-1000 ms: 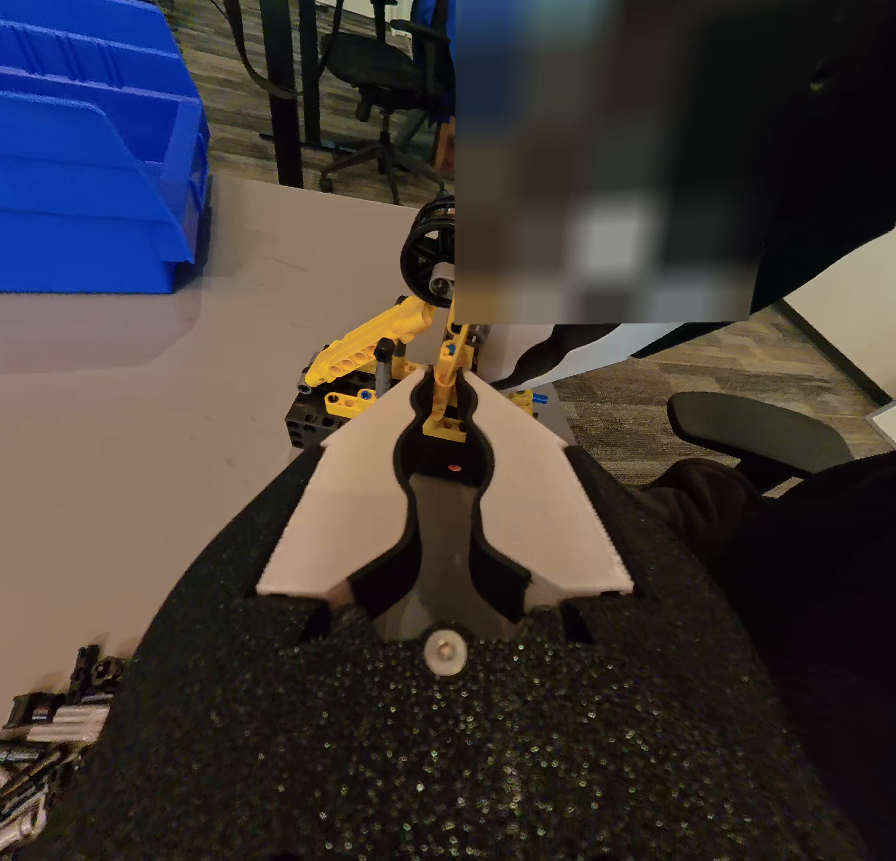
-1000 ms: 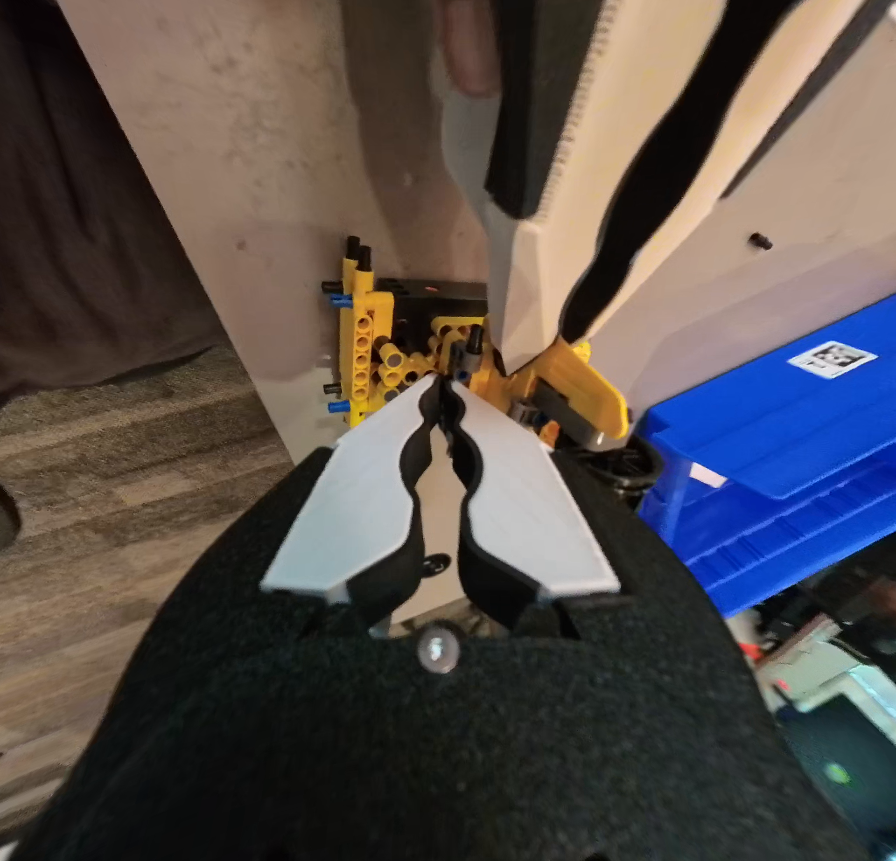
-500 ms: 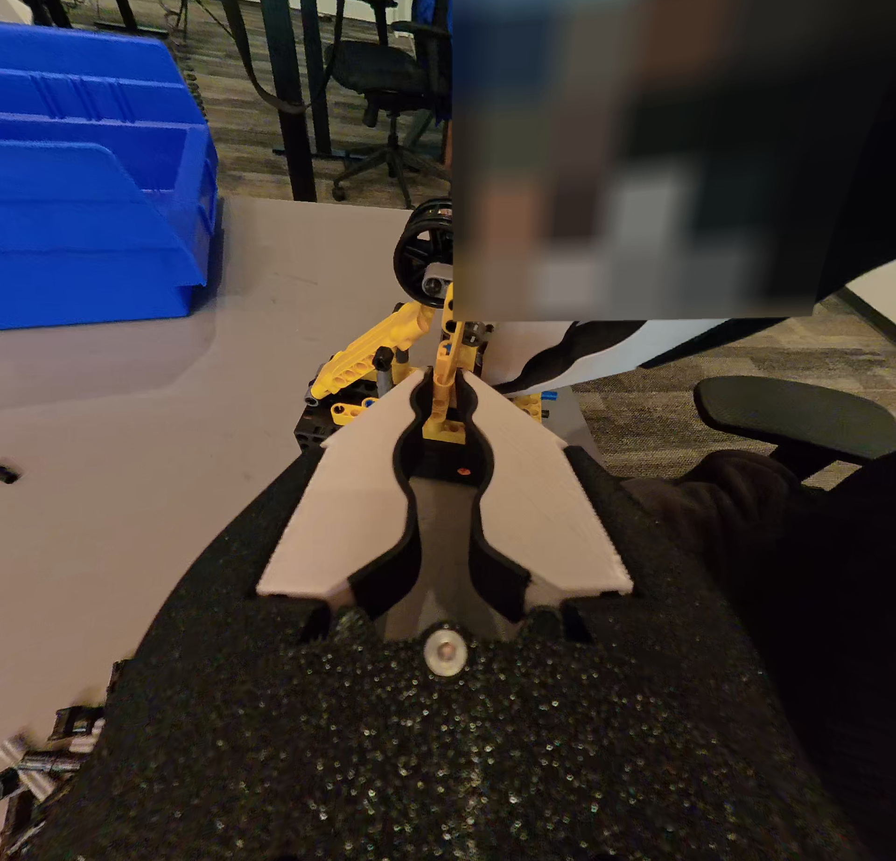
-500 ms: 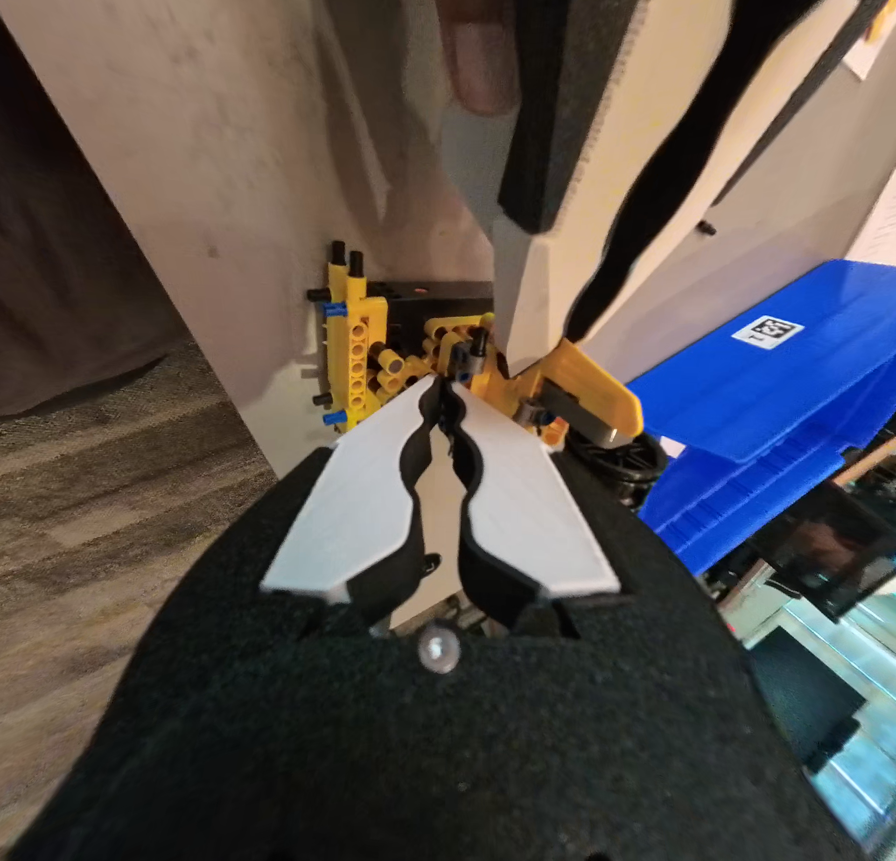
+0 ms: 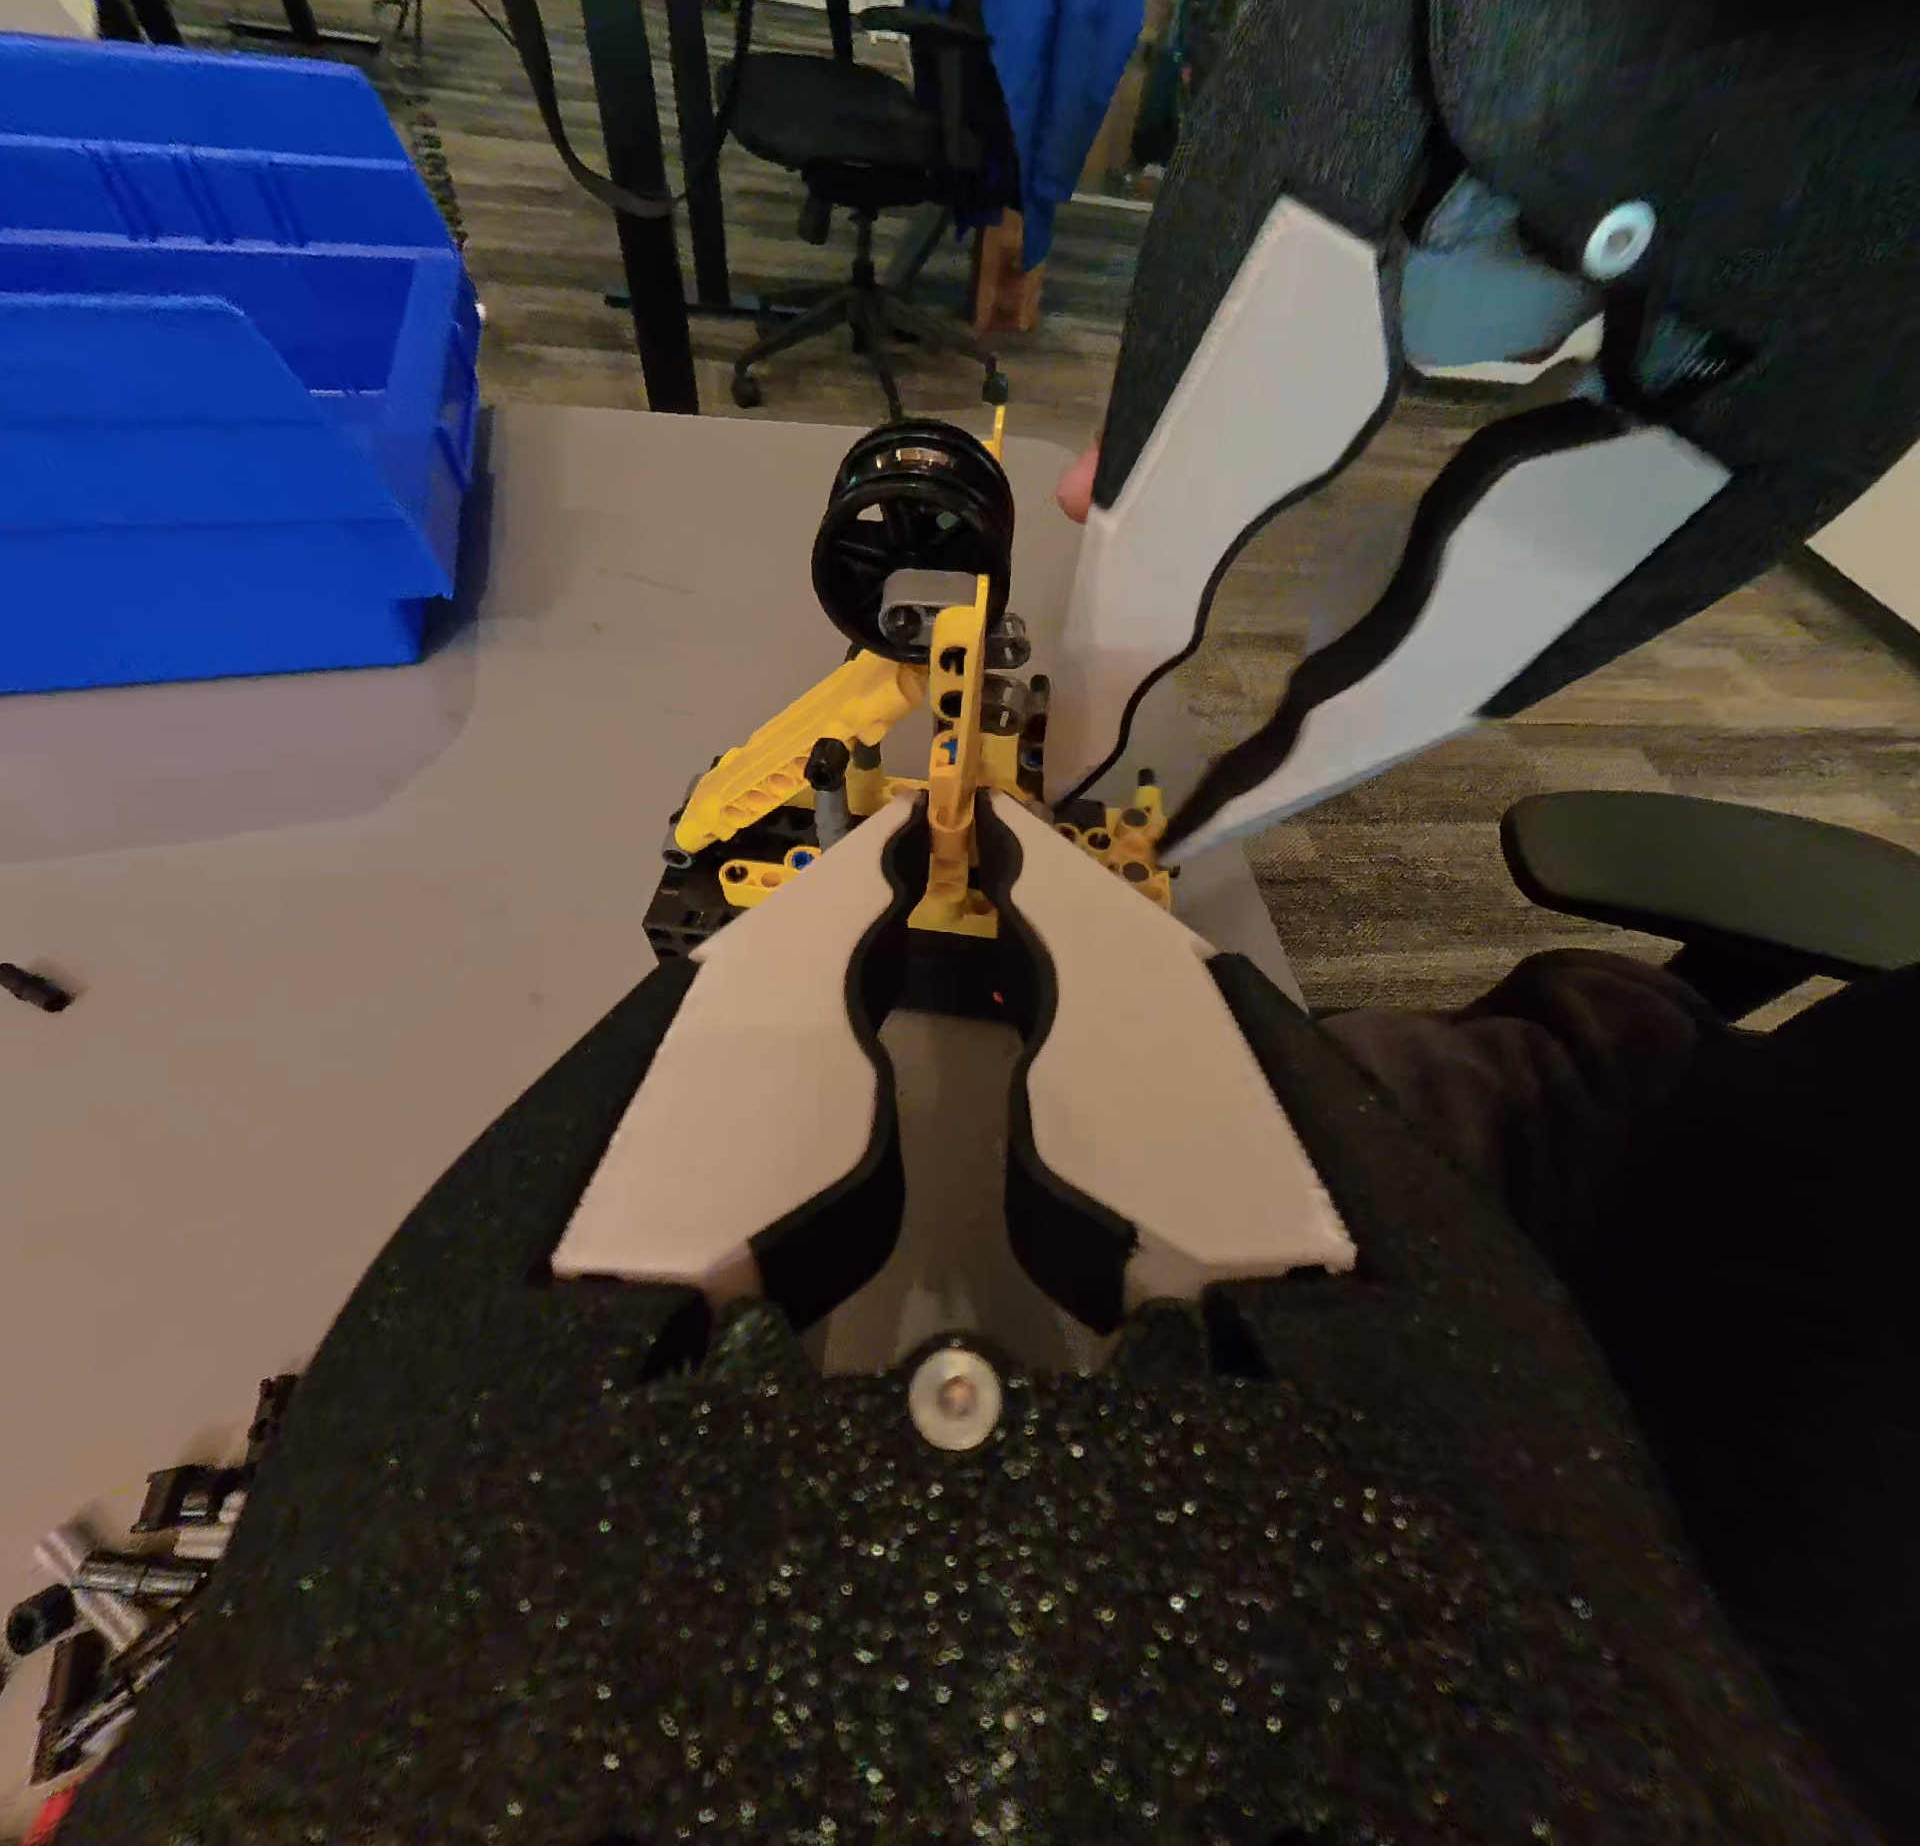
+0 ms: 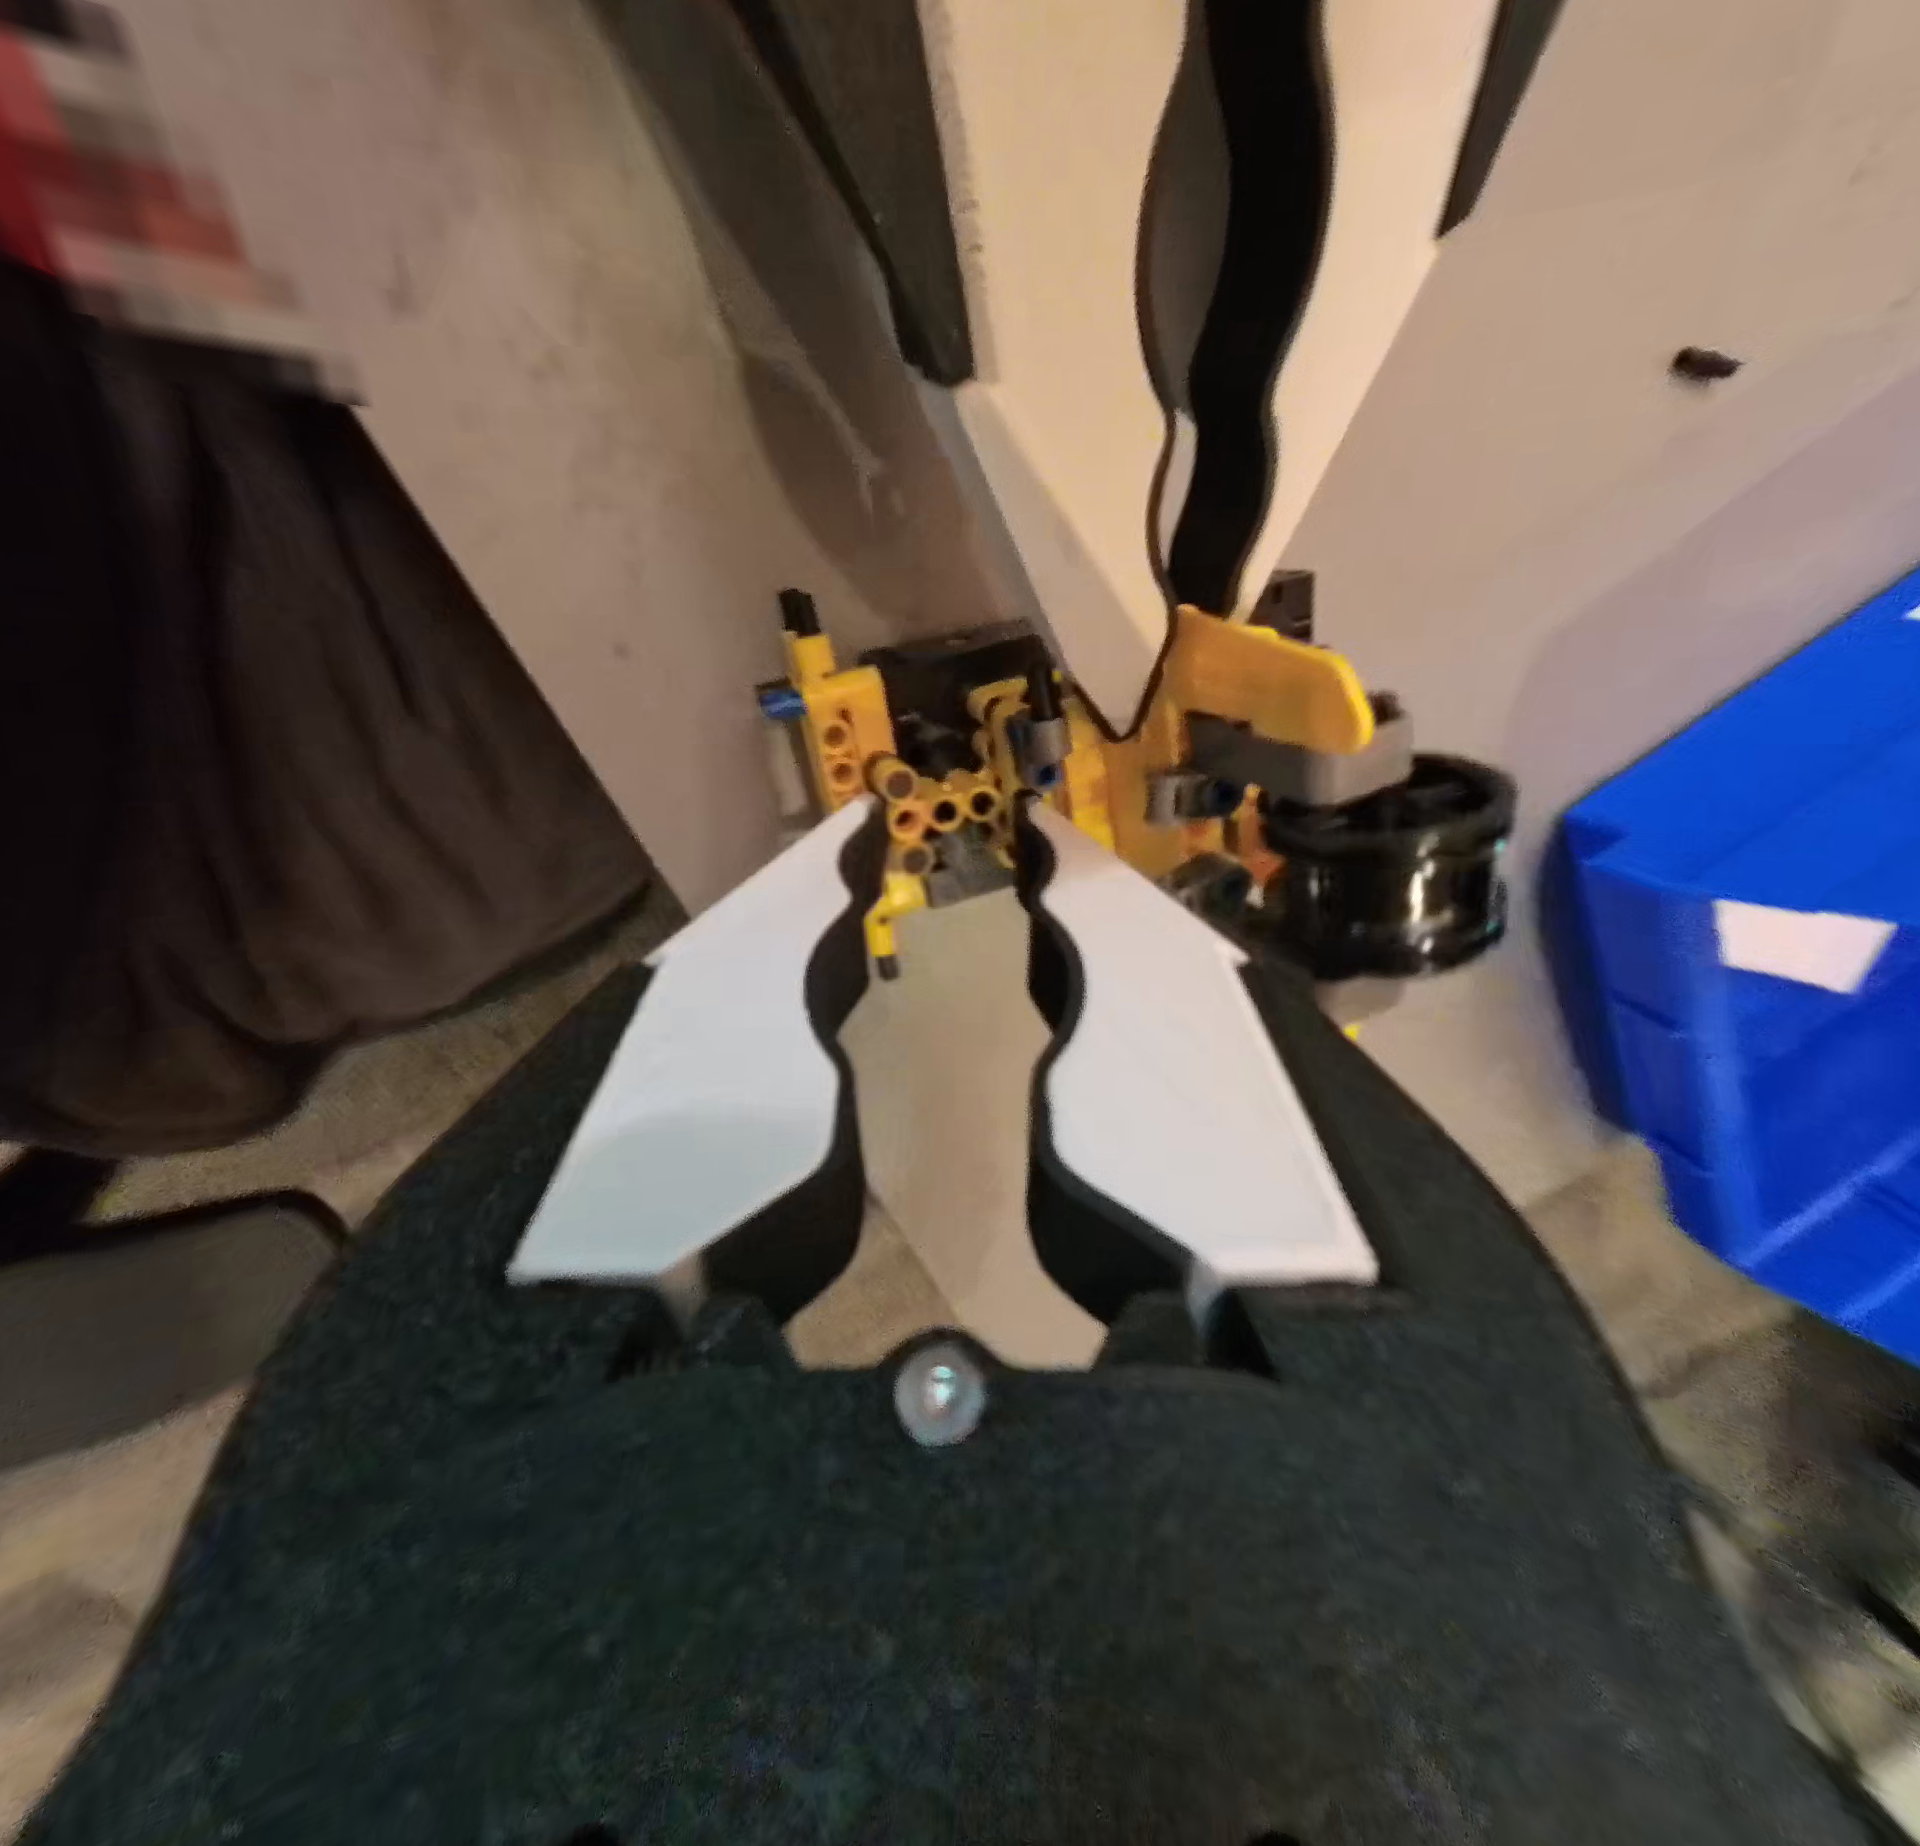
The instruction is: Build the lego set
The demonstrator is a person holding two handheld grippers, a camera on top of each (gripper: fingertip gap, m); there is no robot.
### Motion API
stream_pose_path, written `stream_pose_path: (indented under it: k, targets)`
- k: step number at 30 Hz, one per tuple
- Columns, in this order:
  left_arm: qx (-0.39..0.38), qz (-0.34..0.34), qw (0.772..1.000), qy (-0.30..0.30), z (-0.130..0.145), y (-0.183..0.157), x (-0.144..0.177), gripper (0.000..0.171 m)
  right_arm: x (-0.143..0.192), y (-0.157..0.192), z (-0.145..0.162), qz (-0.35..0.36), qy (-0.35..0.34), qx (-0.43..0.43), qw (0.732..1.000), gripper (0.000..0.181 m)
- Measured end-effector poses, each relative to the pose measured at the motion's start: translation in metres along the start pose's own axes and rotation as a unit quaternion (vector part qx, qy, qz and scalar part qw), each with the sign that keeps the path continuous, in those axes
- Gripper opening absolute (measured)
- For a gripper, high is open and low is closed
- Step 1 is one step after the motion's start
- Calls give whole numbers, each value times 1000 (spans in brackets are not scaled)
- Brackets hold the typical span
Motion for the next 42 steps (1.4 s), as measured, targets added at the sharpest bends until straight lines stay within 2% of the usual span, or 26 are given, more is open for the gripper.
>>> stream_pose_path:
  k: [3,6,11,15,19,23,28,31,35,37,40,42]
  targets:
    - [-10,-6,1000,0,0,-1,1,9,13,7,2,1,-80,-55,995,32]
    - [-8,-9,1000,-1,0,-1,1,9,16,11,10,61,-150,-138,977,33]
    - [-30,-30,999,5,0,-4,2,9,-9,31,20,176,-250,-263,915,33]
    - [-43,-32,999,8,0,-4,2,8,-22,33,18,189,-330,-330,864,34]
    - [-45,-29,999,11,0,-4,2,8,-26,31,25,150,-348,-333,864,34]
    - [-70,-27,997,12,0,-5,2,8,-21,29,27,99,-395,-340,848,34]
    - [-117,-27,993,9,-1,-8,4,8,21,8,54,128,-519,-301,790,29]
    - [-121,-15,992,0,-1,-8,3,8,19,-16,67,127,-513,-253,810,22]
    - [-81,1,997,3,0,-3,1,8,15,-26,53,16,-538,-190,821,23]
    - [-72,9,997,-1,1,-3,2,8,12,-33,51,11,-535,-183,825,18]
    - [-77,21,997,-1,1,-6,1,8,-3,-34,49,-17,-498,-169,850,19]
    - [-83,19,996,2,1,-6,0,8,-6,-35,49,-34,-500,-167,849,18]
Point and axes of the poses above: each gripper's, where its closed fingertips meet, x back along the fingers, z out of its underside, y = z × x across the jaws, the point moved 4 cm from there along x, back along the fingers, and after that the axes turned 7 degrees about -z, right-handed, at the moved point
